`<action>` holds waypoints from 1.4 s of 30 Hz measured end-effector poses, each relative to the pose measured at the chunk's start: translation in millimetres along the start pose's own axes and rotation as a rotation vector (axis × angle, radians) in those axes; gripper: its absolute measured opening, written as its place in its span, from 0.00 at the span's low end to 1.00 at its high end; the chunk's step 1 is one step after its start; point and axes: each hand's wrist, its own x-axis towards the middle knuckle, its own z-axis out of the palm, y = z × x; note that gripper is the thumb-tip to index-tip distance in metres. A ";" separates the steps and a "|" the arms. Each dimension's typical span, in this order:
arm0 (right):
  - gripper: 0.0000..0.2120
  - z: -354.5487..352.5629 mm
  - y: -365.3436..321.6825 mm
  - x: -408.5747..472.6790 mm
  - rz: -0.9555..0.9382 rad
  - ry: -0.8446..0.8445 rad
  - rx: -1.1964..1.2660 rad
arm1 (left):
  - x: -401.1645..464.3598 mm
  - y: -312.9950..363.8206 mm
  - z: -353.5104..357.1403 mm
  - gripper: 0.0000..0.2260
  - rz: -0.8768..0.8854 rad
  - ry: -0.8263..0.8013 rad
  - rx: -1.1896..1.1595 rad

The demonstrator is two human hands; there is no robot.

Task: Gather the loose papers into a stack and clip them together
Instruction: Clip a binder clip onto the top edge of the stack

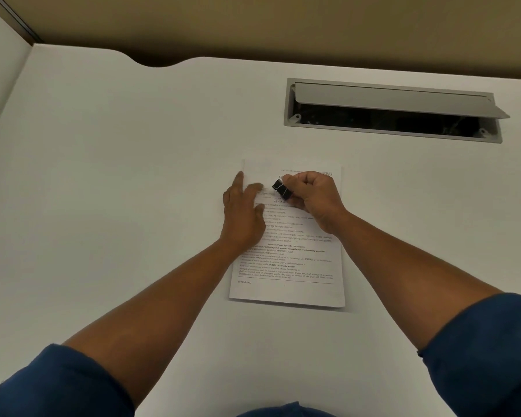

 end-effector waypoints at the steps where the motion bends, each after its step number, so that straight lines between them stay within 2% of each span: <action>1: 0.17 -0.5 -0.2 0.2 0.004 -0.006 0.004 | 2.3 7.6 -2.3 0.22 -0.074 0.011 -0.063; 4: 0.14 -0.3 -1.8 -0.8 0.006 -0.010 0.010 | 19.3 27.2 -13.2 0.24 -0.326 0.014 -0.277; 7: 0.13 -0.5 -2.8 -2.2 0.015 -0.004 0.022 | 45.0 30.1 -25.7 0.24 -0.505 -0.004 -0.397; 10: 0.11 -1.3 -3.6 -2.4 0.027 -0.003 0.033 | 60.1 32.4 -35.9 0.18 -0.579 -0.170 -0.472; 11: 0.11 -1.4 -3.6 -2.4 0.028 -0.003 0.034 | 61.6 34.4 -36.5 0.20 -0.597 -0.216 -0.451; 13: 0.11 -1.7 -3.1 -2.7 0.028 0.001 0.041 | 59.8 41.3 -32.4 0.26 -0.587 -0.229 -0.276; 15: 0.12 -1.6 -2.6 -3.2 0.024 0.004 0.048 | 54.1 48.4 -21.1 0.24 -0.530 -0.149 -0.147; 17: 0.13 -1.6 -2.7 -4.1 0.015 0.004 0.052 | 49.7 52.2 -12.4 0.20 -0.495 -0.026 -0.184; 19: 0.13 -1.0 -2.6 -4.8 0.010 0.004 0.062 | 50.7 49.4 -8.3 0.17 -0.470 0.028 -0.285; 23: 0.18 -1.4 -2.8 -4.8 0.029 0.007 0.083 | 56.5 40.6 -14.2 0.17 -0.488 0.010 -0.425; 27: 0.14 -2.7 -4.5 -5.1 0.052 -0.026 0.132 | 59.6 36.3 -14.8 0.14 -0.491 -0.004 -0.464; 31: 0.18 -3.3 -6.1 -3.8 0.068 -0.043 0.129 | 59.8 37.3 -10.2 0.12 -0.491 0.059 -0.463; 35: 0.09 -5.1 -12.4 -5.7 0.089 -0.071 0.167 | 59.3 34.6 -2.4 0.10 -0.487 0.110 -0.464; 39: 0.12 -3.3 -34.2 -3.4 0.010 -0.095 0.165 | 56.9 35.3 1.6 0.10 -0.471 0.133 -0.469; 42: 0.13 1.4 -58.6 6.1 -0.064 -0.082 0.051 | 56.5 35.8 2.6 0.09 -0.465 0.139 -0.443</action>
